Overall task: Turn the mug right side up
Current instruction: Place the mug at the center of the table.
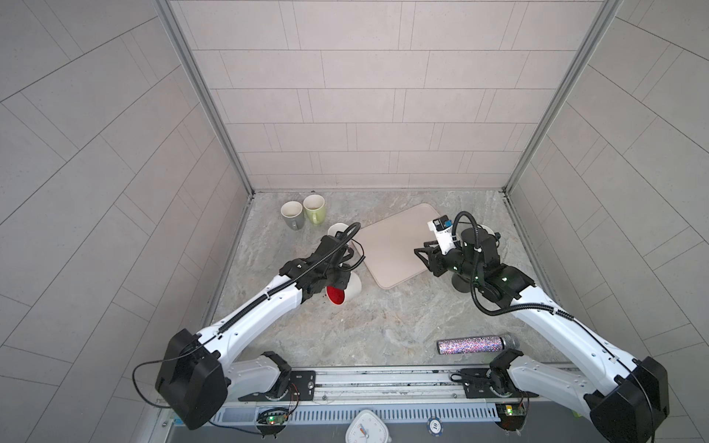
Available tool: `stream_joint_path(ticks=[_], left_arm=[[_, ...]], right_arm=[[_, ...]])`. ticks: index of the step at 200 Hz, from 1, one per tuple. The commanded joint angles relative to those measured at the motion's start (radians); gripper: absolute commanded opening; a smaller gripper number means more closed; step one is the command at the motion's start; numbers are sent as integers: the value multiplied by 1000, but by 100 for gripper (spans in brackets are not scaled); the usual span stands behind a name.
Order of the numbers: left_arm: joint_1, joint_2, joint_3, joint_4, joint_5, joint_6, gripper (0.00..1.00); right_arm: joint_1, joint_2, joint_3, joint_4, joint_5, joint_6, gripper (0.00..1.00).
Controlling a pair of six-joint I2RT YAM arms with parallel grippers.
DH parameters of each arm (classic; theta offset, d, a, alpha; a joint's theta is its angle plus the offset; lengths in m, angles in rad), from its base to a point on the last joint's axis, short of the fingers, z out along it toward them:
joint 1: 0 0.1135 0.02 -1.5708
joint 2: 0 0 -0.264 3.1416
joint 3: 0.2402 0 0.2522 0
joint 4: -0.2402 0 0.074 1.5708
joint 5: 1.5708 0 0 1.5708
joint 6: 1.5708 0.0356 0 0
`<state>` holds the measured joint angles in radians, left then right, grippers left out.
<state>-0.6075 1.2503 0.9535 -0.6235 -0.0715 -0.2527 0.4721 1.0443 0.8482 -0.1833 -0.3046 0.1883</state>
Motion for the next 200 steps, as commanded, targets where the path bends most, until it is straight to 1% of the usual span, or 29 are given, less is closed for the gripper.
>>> stream_joint_path(ticks=[1, 26, 40, 100, 170, 200], left_arm=[[0, 50, 96, -221, -115, -7, 0], [-1, 164, 179, -328, -118, 13, 0], [0, 221, 206, -348, -110, 23, 0], [0, 396, 273, -314, -92, 39, 0], [-9, 438, 295, -257, -89, 18, 0], [-15, 493, 329, -270, -85, 18, 0]], right_arm=[[3, -15, -13, -21, 21, 12, 41], [3, -12, -15, -6, -11, 17, 41], [4, -12, -14, -12, -16, 14, 42], [8, 6, -6, -37, 11, -4, 43], [8, 9, -10, -39, 36, -16, 47], [8, 7, -6, -48, 37, -16, 47]])
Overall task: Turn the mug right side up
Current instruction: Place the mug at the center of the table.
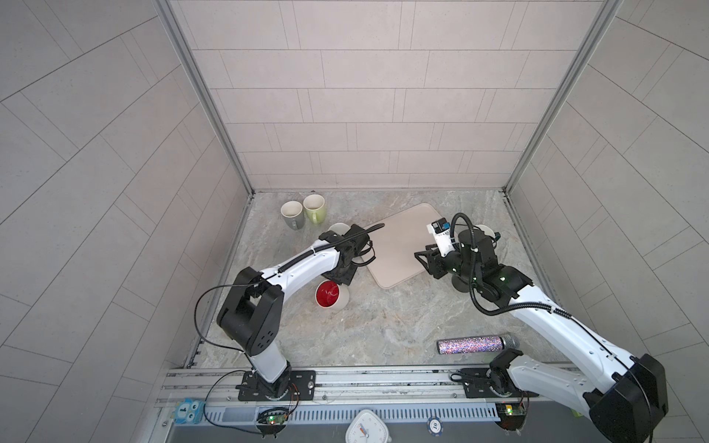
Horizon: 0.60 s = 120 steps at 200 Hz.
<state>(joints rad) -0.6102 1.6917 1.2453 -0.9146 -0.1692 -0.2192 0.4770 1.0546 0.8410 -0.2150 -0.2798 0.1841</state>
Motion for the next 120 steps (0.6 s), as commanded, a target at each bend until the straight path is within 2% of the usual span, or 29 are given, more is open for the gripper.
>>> stream_joint_path(ticks=[1, 66, 81, 98, 120], left_arm=[[-13, 53, 40, 21, 12, -15, 0], [-28, 107, 97, 34, -9, -35, 0], [-31, 99, 97, 53, -10, -40, 16], [-31, 84, 94, 79, -10, -42, 27], [-31, 70, 96, 112, 2, -41, 46]], right_arm=[[2, -4, 1, -17, 13, -11, 47], [5, -5, -9, -19, 35, -1, 48], [5, -6, -11, -17, 43, 0, 49], [5, -12, -11, -18, 47, -1, 52], [4, -23, -14, -18, 63, -4, 60]])
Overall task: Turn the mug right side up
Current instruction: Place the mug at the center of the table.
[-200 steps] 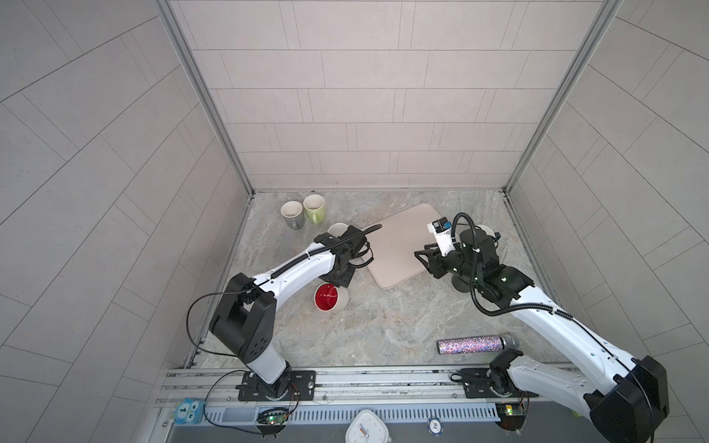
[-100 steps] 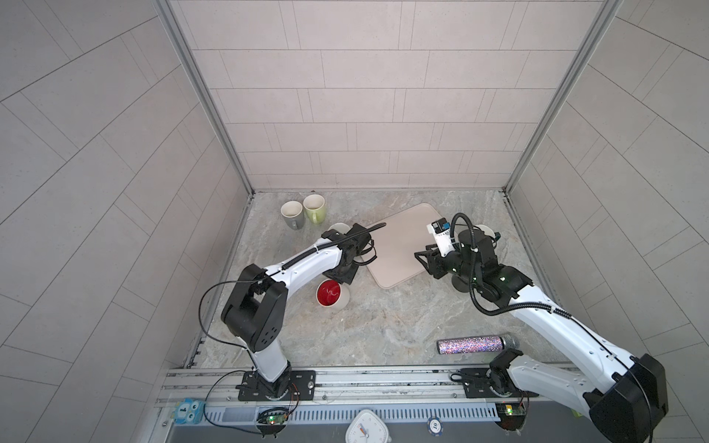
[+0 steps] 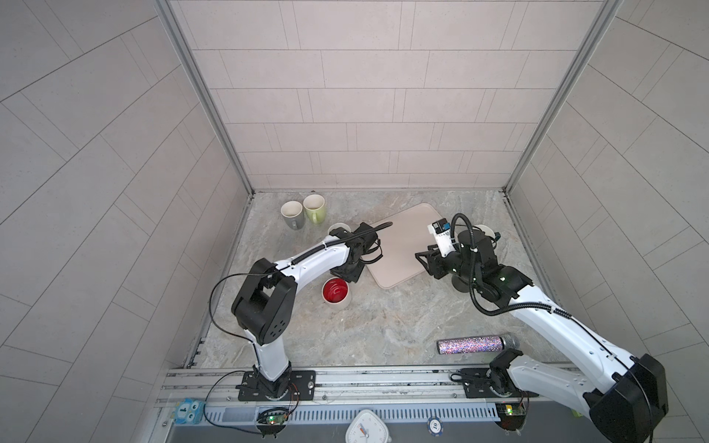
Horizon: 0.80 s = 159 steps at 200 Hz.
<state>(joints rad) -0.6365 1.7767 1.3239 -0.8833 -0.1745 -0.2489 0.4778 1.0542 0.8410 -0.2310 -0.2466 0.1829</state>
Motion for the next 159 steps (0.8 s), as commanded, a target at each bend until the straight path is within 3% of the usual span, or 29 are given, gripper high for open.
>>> stream_joint_path(ticks=[1, 29, 37, 40, 76, 95, 118, 140, 159], left_arm=[[-5, -16, 19, 82, 7, -11, 47], [-6, -46, 17, 123, 10, -6, 76], [-8, -82, -10, 168, 8, -6, 96], [-9, -101, -19, 191, 5, -4, 100], [-7, -381, -227, 511, -142, 26, 100], [6, -522, -385, 740, -252, 62, 100], [63, -614, -505, 864, -333, 96, 100], [140, -654, -655, 1060, -413, 174, 100], [240, -627, -759, 1184, -477, 193, 100]], right_arm=[[4, -23, -14, -3, 30, -2, 61], [2, -23, -25, 31, 93, -3, 67], [2, -24, -38, 60, 157, -1, 68], [2, -25, -43, 71, 185, 0, 69], [-48, -38, -158, 302, 520, -23, 73], [-117, -18, -264, 509, 575, -9, 76], [-186, 67, -346, 728, 649, -41, 77], [-224, 143, -403, 909, 727, -118, 77], [-275, 208, -451, 1033, 707, -171, 84]])
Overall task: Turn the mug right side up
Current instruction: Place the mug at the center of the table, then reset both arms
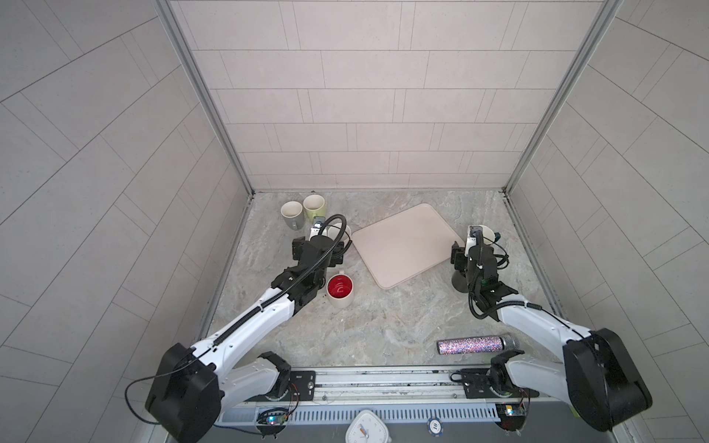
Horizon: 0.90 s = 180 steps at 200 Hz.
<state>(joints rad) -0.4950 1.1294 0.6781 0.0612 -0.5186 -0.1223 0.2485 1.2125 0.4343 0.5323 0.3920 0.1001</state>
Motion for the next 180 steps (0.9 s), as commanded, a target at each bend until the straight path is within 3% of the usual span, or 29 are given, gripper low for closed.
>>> stream_joint_path(ticks=[1, 29, 62, 75, 101, 114, 126, 135, 144, 180], left_arm=[[103, 22, -116, 241, -129, 67, 100], [165, 38, -205, 375, -117, 117, 100], [250, 105, -252, 506, -14, 103, 100], [277, 160, -262, 575, 35, 115, 100], [310, 228, -241, 550, 124, 110, 100], [328, 293, -240, 619, 123, 111, 100], [342, 291, -192, 498, 143, 95, 100], [350, 289, -185, 481, 150, 92, 100], [355, 290, -203, 527, 159, 89, 100], [363, 277, -315, 749, 148, 123, 100]], right_arm=[[-49, 51, -45, 266, 61, -87, 84], [-111, 25, -95, 227, 20, -39, 84], [-135, 56, -103, 206, 26, -30, 84], [-136, 129, -113, 281, 63, -17, 84], [-140, 270, -127, 467, 69, -41, 85], [-142, 308, -103, 456, 42, -55, 85], [-144, 316, -77, 378, 35, -36, 85], [-144, 351, -76, 430, 37, -39, 85], [-145, 379, -93, 509, 28, -64, 86], [-143, 367, -79, 461, 10, -63, 88]])
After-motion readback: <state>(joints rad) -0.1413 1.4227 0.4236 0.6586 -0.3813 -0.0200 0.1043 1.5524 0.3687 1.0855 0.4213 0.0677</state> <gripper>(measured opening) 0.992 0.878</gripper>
